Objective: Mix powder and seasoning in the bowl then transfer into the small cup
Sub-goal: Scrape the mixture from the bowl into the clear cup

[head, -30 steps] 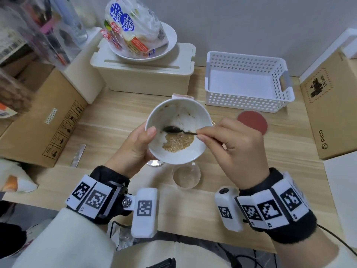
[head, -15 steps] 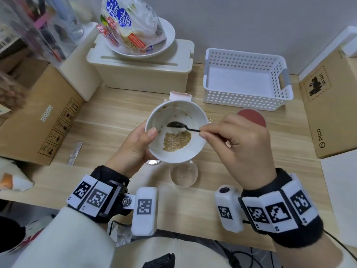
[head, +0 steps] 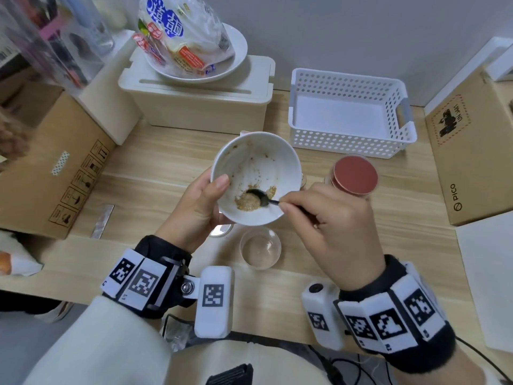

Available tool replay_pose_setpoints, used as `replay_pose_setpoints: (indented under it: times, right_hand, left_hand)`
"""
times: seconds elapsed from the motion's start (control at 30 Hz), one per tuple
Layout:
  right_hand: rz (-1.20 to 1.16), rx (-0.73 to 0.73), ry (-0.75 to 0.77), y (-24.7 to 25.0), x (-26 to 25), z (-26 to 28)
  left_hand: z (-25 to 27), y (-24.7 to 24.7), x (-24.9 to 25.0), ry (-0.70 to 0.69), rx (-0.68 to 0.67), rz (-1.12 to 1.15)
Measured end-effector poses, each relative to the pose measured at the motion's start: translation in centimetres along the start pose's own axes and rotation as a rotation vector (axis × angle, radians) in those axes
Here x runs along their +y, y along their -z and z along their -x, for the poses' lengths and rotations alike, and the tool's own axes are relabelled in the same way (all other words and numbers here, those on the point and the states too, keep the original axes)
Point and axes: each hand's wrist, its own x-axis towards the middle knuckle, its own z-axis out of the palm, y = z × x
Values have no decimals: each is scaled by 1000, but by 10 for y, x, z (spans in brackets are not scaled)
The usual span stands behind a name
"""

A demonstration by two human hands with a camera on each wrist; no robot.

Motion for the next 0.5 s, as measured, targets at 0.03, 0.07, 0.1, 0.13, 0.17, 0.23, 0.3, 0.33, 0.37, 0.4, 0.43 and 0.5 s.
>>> replay_pose_setpoints:
  times: [0.03,0.07,0.1,0.13,0.17,0.23,0.3,0.33,0.37,0.4,0.43,0.5]
  right_hand:
    - [-29,9,3,-1,-3,1]
    - [-48,21,13,-2,-5,2]
    - [-64,25,28,-3,-6,2]
    - [-73,16,45,-4,-7,2]
    - [-71,-2,58,-6,-7,3]
    - [-33,-17,63,-6,-5,5]
    - [2,18,59,-4,-1,5]
    - [8,40,56,-3,0,5]
    - [11,53,52,-2,2,5]
    - [14,58,47,-1,4,5]
    - [20,62,41,0,6,4]
    - [19,88,24,1,11,3]
  left_hand:
    - [0,0,0,-1,3,0]
    - [0,-1,0,-2,6,-2]
    - [-1,-1,0,-2,7,-6]
    - [-1,0,0,-4,7,-10]
    - [-1,0,0,-4,6,-14]
    - [-1,1,0,-5,-1,-17]
    - [-2,2,-1,-2,-7,-15]
    - [-2,3,-1,1,-7,-14]
    - [-2,4,-2,6,-8,-13]
    - [-2,4,-2,12,-10,-15]
    - [-2,5,-3,18,-12,-16]
    - [-2,7,-6,18,-2,-1]
